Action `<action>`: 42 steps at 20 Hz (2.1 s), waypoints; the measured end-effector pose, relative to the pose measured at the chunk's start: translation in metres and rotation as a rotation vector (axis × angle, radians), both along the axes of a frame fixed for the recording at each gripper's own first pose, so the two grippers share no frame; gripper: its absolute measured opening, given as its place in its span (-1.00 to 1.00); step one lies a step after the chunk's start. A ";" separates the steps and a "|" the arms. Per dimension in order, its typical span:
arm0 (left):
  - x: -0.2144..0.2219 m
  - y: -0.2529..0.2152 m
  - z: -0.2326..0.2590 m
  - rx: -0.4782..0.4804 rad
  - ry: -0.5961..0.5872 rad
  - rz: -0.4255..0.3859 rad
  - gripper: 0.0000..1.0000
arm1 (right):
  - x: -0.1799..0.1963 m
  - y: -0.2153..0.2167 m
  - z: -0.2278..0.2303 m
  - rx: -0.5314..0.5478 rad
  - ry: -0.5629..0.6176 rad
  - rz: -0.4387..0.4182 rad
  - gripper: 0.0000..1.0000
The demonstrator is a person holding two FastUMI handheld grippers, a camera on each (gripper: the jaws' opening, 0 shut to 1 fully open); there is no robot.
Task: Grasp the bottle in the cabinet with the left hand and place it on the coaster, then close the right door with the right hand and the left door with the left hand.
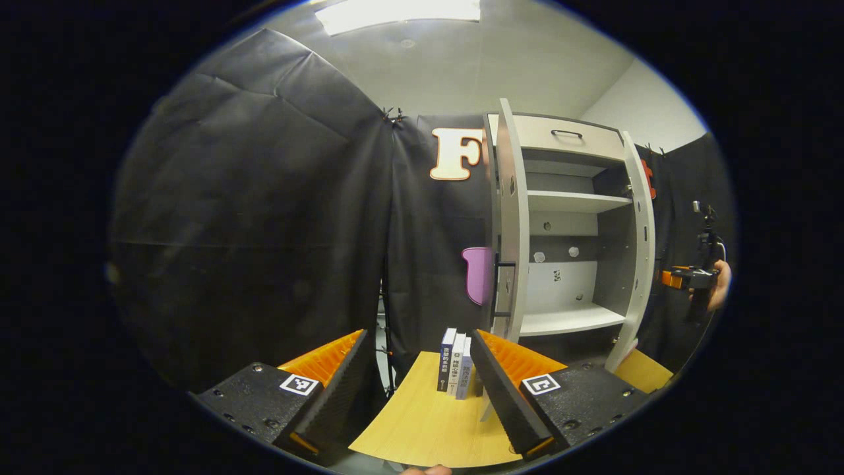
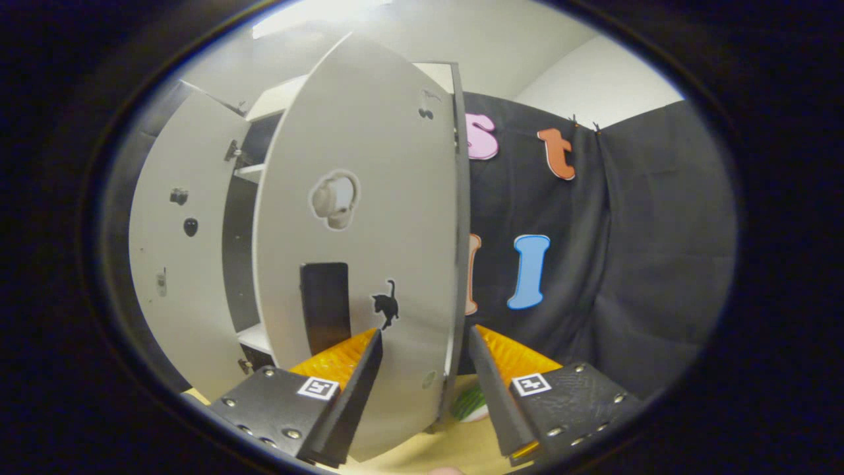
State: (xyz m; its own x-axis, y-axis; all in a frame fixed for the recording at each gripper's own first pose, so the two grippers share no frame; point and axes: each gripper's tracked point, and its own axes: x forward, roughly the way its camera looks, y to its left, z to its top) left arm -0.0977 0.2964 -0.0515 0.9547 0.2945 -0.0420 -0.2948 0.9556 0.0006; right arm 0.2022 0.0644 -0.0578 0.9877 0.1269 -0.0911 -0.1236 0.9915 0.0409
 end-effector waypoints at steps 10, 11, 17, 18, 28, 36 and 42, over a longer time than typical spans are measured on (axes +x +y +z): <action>0.055 0.040 -0.014 -0.037 -0.016 -0.079 0.93 | -0.016 0.036 0.009 0.068 -0.011 -0.030 0.97; 0.065 0.042 -0.017 -0.040 -0.012 -0.096 0.89 | -0.021 0.038 0.010 0.077 -0.010 -0.030 0.98; 0.137 0.041 -0.026 -0.084 0.002 -0.173 0.92 | -0.068 0.025 0.017 -0.019 -0.023 -0.021 0.99; 0.148 0.038 -0.024 -0.089 -0.003 -0.186 0.93 | -0.082 0.022 0.017 -0.035 -0.024 -0.020 0.98; 0.193 -0.030 -0.020 0.017 0.040 -0.225 0.80 | -0.175 -0.024 0.009 -0.063 -0.047 0.062 0.97; 0.187 -0.055 -0.021 -0.022 0.085 -0.128 0.81 | -0.190 -0.062 0.002 -0.065 -0.029 0.079 0.98; 0.188 -0.065 -0.022 -0.054 0.074 -0.108 0.82 | -0.192 -0.071 -0.010 -0.087 -0.019 0.080 0.98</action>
